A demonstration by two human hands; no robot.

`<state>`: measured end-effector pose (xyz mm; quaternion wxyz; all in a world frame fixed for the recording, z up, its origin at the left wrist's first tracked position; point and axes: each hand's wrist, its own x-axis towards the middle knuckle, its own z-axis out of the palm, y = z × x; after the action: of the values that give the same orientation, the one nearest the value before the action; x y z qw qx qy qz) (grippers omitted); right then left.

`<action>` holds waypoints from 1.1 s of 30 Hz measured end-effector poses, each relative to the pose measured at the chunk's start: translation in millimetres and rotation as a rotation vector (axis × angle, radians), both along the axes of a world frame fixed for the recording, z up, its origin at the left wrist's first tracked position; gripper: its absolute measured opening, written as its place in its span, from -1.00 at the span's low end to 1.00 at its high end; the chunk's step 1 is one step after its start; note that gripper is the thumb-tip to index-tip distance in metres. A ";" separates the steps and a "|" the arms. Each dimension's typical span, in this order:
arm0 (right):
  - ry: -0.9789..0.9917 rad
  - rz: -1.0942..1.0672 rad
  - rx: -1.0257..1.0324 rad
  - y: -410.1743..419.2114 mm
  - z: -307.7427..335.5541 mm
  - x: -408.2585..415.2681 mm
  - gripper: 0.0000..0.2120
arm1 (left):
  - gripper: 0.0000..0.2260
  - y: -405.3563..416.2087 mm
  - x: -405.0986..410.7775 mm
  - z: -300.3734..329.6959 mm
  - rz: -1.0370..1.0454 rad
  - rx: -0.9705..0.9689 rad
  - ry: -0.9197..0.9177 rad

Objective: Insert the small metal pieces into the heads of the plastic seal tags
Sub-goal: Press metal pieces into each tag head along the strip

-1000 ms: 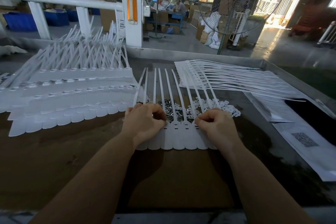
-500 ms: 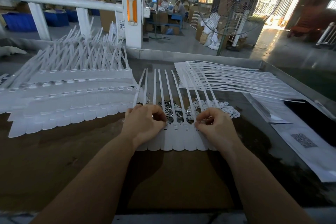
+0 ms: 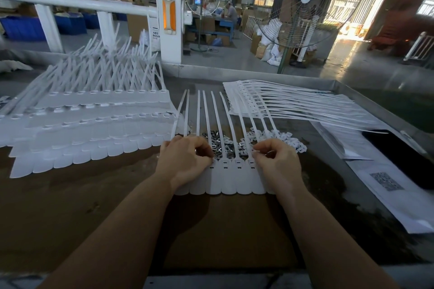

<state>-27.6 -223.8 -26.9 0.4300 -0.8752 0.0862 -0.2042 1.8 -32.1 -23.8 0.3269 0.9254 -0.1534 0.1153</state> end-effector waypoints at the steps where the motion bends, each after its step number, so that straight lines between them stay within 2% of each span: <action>1: -0.010 -0.016 -0.032 1.2 -0.4 0.8 -0.90 | -0.85 0.2 -0.1 -0.1 -0.003 -0.002 0.000; 4: -0.027 -0.044 -0.119 3.8 -1.7 2.6 -0.93 | -0.87 0.8 -0.5 -0.3 -0.006 0.000 -0.010; 12: -0.020 -0.060 -0.270 6.3 -2.6 4.2 -0.88 | -0.85 1.1 -0.4 -1.7 -0.001 0.015 -0.039; 33: -0.037 -0.050 -0.279 6.5 -1.4 4.2 -0.87 | -0.87 0.4 1.1 -1.8 0.011 0.046 -0.054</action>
<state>-23.4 -217.3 -28.3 0.3004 -0.9201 0.0709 -0.2413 2.9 -31.8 -25.7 0.3008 0.9299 -0.1597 0.1387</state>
